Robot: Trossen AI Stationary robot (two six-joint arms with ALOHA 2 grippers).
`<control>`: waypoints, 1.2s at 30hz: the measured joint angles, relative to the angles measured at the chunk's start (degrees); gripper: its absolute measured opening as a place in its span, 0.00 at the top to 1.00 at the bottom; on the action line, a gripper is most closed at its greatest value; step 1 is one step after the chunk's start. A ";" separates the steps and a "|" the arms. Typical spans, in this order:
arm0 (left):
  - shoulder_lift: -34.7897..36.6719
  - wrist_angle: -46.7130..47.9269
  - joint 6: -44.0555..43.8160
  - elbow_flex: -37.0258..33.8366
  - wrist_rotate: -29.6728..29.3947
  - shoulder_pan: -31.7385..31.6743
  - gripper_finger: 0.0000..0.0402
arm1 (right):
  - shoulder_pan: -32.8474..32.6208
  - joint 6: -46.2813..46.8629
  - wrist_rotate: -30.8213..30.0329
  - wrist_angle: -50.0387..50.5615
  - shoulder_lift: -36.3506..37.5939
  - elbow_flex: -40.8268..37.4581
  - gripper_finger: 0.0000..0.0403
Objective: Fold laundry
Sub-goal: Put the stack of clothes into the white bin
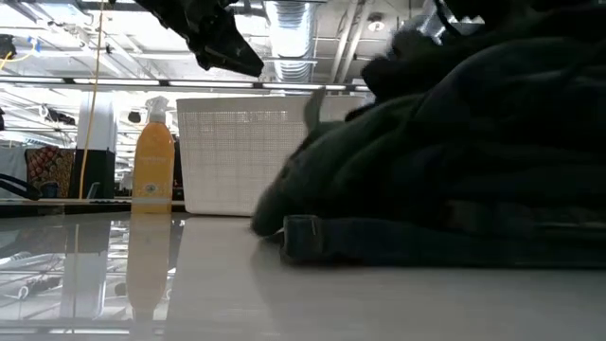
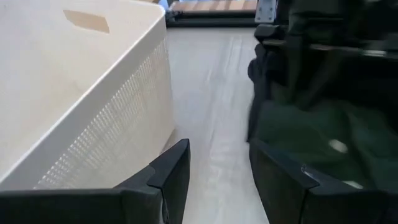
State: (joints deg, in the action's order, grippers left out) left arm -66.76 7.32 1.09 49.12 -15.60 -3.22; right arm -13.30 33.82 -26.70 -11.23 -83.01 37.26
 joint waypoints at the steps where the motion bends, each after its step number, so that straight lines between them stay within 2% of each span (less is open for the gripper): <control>1: 0.00 1.90 -0.54 0.99 0.08 0.00 0.61 | -0.24 -2.68 0.85 0.57 -0.92 2.33 0.72; 4: 0.00 6.99 -2.67 3.98 0.68 0.26 0.61 | -0.54 -8.87 0.92 9.10 -0.44 10.02 0.72; 7: 0.26 10.62 -5.47 5.39 4.12 1.16 0.61 | -0.48 -12.43 0.32 20.56 2.83 18.37 0.72; 10: 0.69 13.41 -10.65 5.45 7.72 2.47 0.61 | -0.73 -13.93 -0.32 29.89 6.14 24.70 0.72; 13: 1.53 16.47 -18.21 5.29 8.07 4.97 0.61 | -2.64 -10.63 -0.38 37.78 9.85 27.45 0.72; 16: 2.04 13.71 -28.19 3.00 5.32 9.56 0.61 | -7.02 0.43 -2.21 48.67 14.42 27.60 0.71; 20: 1.40 2.06 -40.54 -3.46 2.49 16.73 0.61 | -18.06 23.40 -11.09 64.49 18.09 26.49 0.67; 24: -0.32 -8.37 -49.48 -9.39 1.75 21.98 0.61 | -32.21 46.57 -15.33 68.23 19.44 23.16 0.62; 27: -2.00 -15.42 -54.26 -12.86 -1.76 25.80 0.61 | -41.58 61.20 -15.57 68.44 17.42 21.85 0.59; 31: -6.28 -22.29 -59.82 -15.82 -8.38 30.64 0.61 | -50.34 78.01 -12.85 71.18 12.44 21.09 0.59; 36: -14.70 -29.43 -62.17 -15.82 -12.78 32.59 0.61 | -55.54 91.76 -7.69 80.66 5.01 21.04 0.62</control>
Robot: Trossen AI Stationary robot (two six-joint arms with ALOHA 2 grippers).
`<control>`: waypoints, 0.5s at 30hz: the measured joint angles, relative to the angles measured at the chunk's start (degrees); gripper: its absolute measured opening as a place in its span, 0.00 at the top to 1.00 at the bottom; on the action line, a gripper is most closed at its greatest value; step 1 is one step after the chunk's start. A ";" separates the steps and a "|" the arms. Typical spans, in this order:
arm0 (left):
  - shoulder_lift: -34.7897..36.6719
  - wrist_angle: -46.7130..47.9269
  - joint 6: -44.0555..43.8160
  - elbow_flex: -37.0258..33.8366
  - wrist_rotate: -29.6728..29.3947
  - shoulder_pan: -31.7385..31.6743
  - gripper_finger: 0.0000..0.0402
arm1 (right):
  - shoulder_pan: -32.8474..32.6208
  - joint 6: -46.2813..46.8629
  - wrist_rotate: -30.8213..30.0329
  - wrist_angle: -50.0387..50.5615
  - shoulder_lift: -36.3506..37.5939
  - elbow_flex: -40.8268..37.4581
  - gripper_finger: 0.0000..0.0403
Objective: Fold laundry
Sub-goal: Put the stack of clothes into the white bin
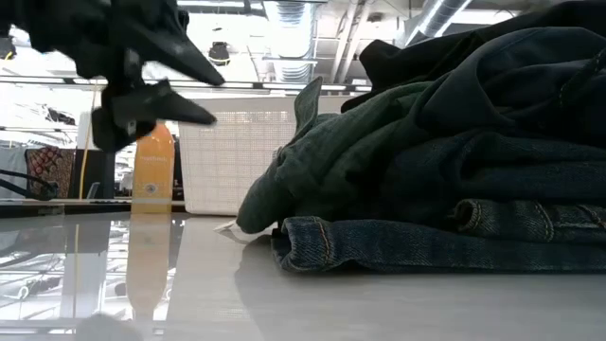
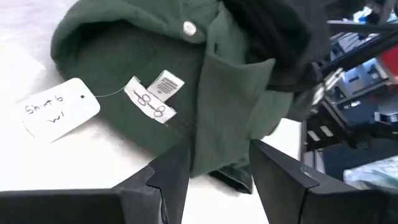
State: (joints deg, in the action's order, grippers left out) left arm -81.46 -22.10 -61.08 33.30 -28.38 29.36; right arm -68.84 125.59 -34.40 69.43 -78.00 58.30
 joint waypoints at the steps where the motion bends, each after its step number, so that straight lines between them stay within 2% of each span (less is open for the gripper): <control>1: -1.77 -1.79 0.55 0.00 -0.43 0.00 0.61 | -0.02 1.12 1.87 1.69 -1.41 0.00 0.63; 4: -6.93 -5.25 0.01 0.02 -2.96 -0.34 0.61 | 1.40 1.84 6.00 3.95 -4.91 -0.07 0.64; 10: -14.62 -6.79 -4.64 0.02 -5.61 -2.05 0.61 | 6.87 -5.63 4.34 0.14 -8.91 -0.04 0.67; 12: -15.39 -7.11 -4.39 0.02 -7.04 -2.30 0.61 | 9.34 -9.70 4.35 -1.66 -10.16 -0.04 0.67; 15: -13.56 -7.25 1.43 0.02 -10.55 -2.35 0.61 | 13.12 -17.55 4.42 -6.21 -11.62 -0.04 0.67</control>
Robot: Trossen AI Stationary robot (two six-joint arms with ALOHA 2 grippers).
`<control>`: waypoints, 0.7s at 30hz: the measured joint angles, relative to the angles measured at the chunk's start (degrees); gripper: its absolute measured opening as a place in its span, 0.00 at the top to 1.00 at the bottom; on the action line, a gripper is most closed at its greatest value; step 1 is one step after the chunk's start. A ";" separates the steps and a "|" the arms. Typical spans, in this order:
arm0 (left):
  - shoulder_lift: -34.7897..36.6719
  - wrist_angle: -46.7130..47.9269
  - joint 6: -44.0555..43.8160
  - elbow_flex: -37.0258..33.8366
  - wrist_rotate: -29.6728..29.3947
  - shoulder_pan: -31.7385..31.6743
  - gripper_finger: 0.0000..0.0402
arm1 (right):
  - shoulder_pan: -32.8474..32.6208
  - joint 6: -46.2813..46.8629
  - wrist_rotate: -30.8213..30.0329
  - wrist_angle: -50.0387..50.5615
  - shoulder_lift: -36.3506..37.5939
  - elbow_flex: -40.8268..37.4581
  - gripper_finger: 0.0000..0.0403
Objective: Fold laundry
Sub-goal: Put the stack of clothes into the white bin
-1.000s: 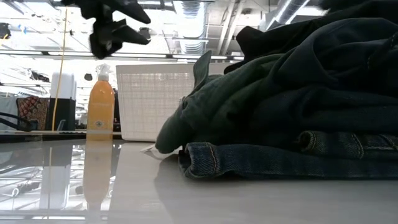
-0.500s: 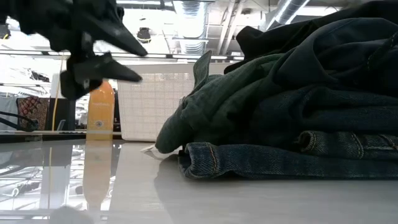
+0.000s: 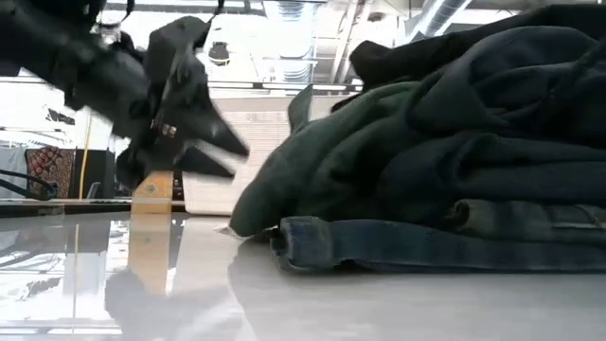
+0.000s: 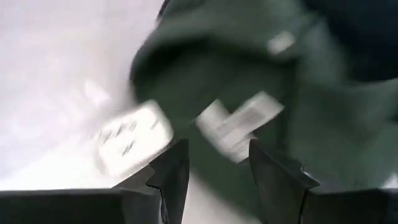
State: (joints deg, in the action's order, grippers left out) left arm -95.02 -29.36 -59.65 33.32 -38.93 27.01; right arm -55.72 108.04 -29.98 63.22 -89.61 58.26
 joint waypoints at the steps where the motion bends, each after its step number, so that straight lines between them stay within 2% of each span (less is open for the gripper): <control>1: 1.46 0.18 2.78 0.04 -0.55 -0.01 0.61 | 1.21 -2.83 0.09 -1.82 -0.45 0.00 0.67; 4: 7.13 5.53 12.50 2.27 -0.80 -0.80 0.61 | 4.16 -10.61 0.22 -8.11 -1.08 0.00 0.67; 7: 13.21 18.83 22.17 6.91 -0.81 -3.74 0.61 | 6.13 -16.52 0.17 -13.31 -1.11 0.00 0.67; 11: 17.54 36.45 43.76 17.47 -0.36 -9.76 0.61 | 7.23 -19.42 0.18 -15.69 -1.08 0.00 0.67; 17: 13.70 53.23 79.36 37.25 -0.89 -19.26 0.61 | 7.18 -18.90 0.14 -15.71 -1.21 0.00 0.67; 19: 11.26 57.56 84.87 43.37 1.22 -23.66 0.61 | 7.18 -18.72 0.11 -15.71 -1.21 0.00 0.67; 21: 8.83 63.50 87.11 48.73 5.70 -28.89 0.61 | 7.18 -18.70 0.09 -15.65 -1.21 0.00 0.67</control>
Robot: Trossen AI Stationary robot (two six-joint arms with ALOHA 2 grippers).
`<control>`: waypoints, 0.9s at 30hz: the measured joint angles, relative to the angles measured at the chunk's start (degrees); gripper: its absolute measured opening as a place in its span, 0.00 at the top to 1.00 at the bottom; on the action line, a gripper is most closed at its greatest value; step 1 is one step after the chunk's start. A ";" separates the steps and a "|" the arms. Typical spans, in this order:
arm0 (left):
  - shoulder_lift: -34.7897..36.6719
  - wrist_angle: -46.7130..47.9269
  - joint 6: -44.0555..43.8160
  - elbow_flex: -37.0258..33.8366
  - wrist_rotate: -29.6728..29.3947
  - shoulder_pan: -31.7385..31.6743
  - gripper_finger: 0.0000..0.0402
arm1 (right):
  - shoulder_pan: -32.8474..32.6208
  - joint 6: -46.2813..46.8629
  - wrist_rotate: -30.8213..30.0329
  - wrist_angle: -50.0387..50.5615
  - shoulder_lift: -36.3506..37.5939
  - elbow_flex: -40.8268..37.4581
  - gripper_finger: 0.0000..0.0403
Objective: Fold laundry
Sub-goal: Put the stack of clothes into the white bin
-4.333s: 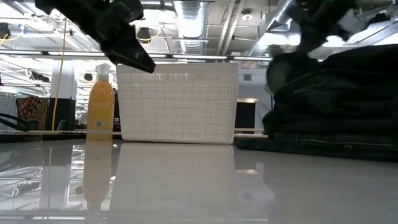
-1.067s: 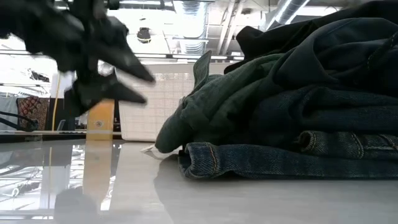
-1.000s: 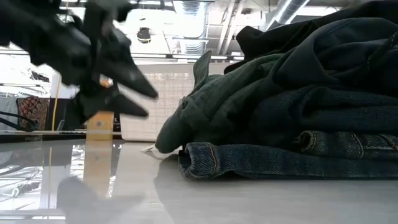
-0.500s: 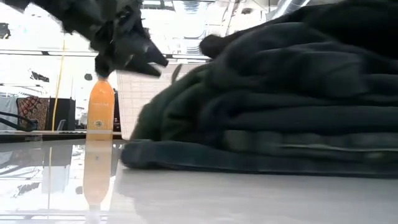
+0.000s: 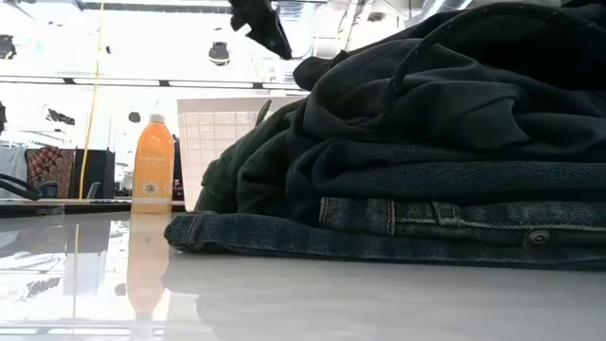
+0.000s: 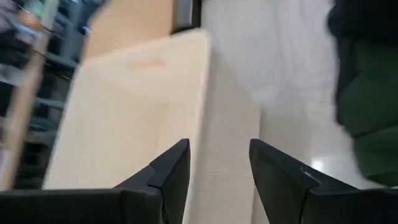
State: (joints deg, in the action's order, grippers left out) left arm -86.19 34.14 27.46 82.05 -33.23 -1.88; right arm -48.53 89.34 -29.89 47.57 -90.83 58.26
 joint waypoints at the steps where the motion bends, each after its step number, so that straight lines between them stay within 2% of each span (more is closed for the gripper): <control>1: -1.17 2.42 0.24 2.33 3.02 -2.69 0.61 | 0.00 0.00 -0.02 0.04 0.00 0.00 0.67; 3: -3.82 8.16 0.49 6.00 8.37 -7.89 0.61 | 0.00 -0.16 -0.06 0.17 0.00 0.00 0.67; 7: -8.11 15.38 2.77 9.21 13.33 -14.81 0.61 | 0.00 -2.23 -0.17 0.40 0.00 0.02 0.67; 11: -9.03 15.43 4.76 9.43 14.65 -18.14 0.61 | 0.00 -2.71 -0.17 2.39 0.00 0.06 0.67; 17: -11.09 17.67 3.57 9.60 24.94 -20.38 0.66 | 0.00 -2.82 -0.15 5.61 0.00 0.07 0.67; 22: -15.63 18.43 0.73 9.50 21.67 -20.95 0.78 | -0.05 -2.80 -0.12 5.94 0.04 0.07 0.67; 27: -18.42 13.80 0.97 10.26 20.01 -20.77 0.97 | -0.98 -1.50 0.09 6.53 0.17 0.07 0.67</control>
State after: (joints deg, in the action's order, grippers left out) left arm -104.61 47.94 28.43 92.31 -13.22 -22.65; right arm -49.51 87.84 -29.80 54.10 -90.65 58.33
